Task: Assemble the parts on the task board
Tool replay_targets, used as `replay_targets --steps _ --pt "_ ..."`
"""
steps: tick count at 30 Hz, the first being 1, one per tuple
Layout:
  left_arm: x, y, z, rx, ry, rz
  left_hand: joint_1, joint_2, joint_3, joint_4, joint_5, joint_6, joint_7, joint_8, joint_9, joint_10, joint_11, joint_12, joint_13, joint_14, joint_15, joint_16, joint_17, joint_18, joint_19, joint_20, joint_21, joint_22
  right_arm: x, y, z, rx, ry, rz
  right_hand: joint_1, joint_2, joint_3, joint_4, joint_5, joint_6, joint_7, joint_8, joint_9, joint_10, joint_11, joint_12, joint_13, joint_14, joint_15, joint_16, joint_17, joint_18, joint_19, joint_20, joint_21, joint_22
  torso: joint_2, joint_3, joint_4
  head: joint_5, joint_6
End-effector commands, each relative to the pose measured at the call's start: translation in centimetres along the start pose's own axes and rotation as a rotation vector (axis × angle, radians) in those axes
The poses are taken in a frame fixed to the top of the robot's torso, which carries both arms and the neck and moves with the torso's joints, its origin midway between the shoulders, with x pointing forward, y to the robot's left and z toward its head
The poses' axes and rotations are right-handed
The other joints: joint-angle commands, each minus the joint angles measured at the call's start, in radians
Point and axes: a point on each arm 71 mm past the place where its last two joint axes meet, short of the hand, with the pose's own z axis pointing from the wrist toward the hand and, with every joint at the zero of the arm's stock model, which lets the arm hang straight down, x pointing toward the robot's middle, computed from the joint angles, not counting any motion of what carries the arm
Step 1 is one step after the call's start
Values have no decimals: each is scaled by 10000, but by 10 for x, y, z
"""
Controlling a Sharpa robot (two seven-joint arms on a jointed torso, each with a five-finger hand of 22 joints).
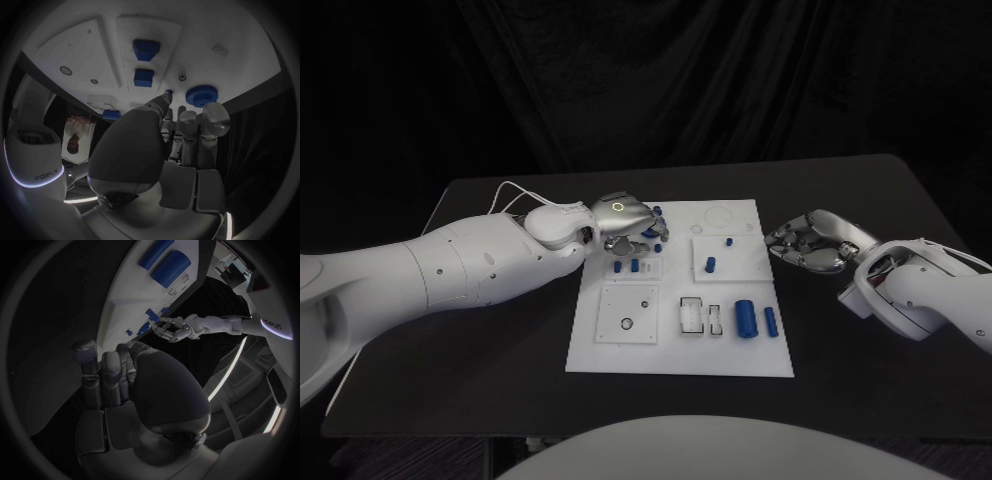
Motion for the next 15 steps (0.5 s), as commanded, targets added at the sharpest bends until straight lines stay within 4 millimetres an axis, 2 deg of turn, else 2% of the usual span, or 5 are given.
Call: replay_targets --steps 1,15 --pt "1 -2 3 43 120 -1 -60 8 45 -2 47 -23 3 -16 -15 84 18 68 -11 74 -9 51 34 -202 81 20 43 878 1 0 0 51 15 6 37 -6 70 15 57 88 -4 -34 -13 -55 8 -27 -7 -70 18 -28 3 70 -21 -39 -38 468 0 7 8 -14 -1" --pt "8 -6 11 94 441 -84 -125 94 94 -81 66 455 196 175 -51 571 -110 252 -76 11 -75 44 -132 -205 108 13 -31 927 1 0 0 32 20 10 37 -6 70 15 57 88 -4 -34 -13 -55 8 -27 -7 -70 18 -28 3 70 -21 -39 -38 468 6 0 4 -54 -1"
